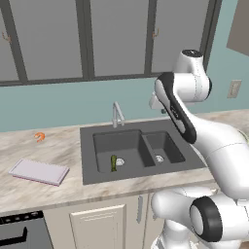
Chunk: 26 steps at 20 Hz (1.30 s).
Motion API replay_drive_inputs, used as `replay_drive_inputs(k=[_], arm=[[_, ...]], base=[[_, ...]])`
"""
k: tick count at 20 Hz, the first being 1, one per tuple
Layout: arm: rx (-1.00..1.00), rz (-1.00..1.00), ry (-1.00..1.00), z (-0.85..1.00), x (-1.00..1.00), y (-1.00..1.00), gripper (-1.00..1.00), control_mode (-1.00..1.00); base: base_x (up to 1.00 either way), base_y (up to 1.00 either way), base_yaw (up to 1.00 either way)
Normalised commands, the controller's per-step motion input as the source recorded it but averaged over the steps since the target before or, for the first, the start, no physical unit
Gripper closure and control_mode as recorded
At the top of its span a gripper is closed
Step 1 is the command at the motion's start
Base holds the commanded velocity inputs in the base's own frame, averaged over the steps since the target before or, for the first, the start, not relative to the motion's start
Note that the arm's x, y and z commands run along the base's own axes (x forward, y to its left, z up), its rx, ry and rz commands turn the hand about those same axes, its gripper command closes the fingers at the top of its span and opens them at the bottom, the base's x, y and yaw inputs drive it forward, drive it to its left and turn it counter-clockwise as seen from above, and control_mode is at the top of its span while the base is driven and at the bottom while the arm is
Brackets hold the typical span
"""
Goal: Pick the squash from the sink and place it in the bowl. Then pick the bowl and place it in the microwave. Then close the microwave door and press the start button.
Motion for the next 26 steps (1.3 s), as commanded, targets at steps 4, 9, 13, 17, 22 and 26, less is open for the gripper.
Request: replay_drive_inputs(k=[4, 9, 13, 17, 22, 26], arm=[[-0.11, 0.00, 0.05, -0.15, -0.09, 0.37, -1.00, -1.00], [0.00, 0.00, 0.26, -0.83, -0.23, 0.83, -1.00, -1.00], [0.00, 0.00, 0.19, -0.98, 0.02, 0.74, -1.00, -1.00], [0.06, 0.00, 0.09, -0.86, 0.20, 0.07, -1.00, -1.00], [0.09, 0.19, 0.00, -0.76, 0.49, -0.09, -1.00, -1.00], [0.06, 0.24, -0.01, -0.71, 0.62, -0.04, -1.00, -1.00]], base=[[0.00, 0.00, 0.00], [0.00, 0.00, 0.00], [0.00, 0.00, 0.00], [0.00, 0.00, 0.00], [0.00, 0.00, 0.00], [0.00, 0.00, 0.00]])
